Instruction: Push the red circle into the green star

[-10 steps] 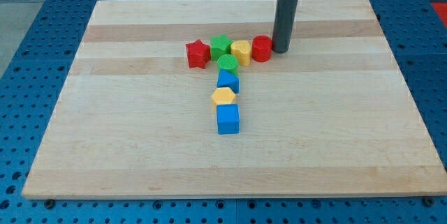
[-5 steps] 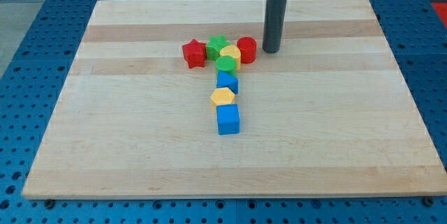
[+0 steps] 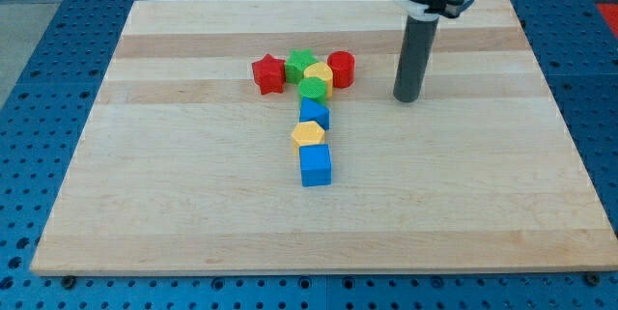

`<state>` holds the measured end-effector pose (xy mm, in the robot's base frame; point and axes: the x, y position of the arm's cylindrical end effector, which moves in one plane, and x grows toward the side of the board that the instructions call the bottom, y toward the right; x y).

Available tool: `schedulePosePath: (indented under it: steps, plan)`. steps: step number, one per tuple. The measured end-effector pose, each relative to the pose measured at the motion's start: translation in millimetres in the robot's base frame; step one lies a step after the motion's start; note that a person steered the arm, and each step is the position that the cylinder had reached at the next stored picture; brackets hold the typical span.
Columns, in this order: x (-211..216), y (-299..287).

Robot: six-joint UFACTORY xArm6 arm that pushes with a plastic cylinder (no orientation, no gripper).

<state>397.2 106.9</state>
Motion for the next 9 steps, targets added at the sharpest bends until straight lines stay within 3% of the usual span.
schedulePosePath:
  steps: [3,7,9]
  plan:
    - [-57.9,-22.0]
    - [-70.1,-83.7]
    - [-89.7,-86.0]
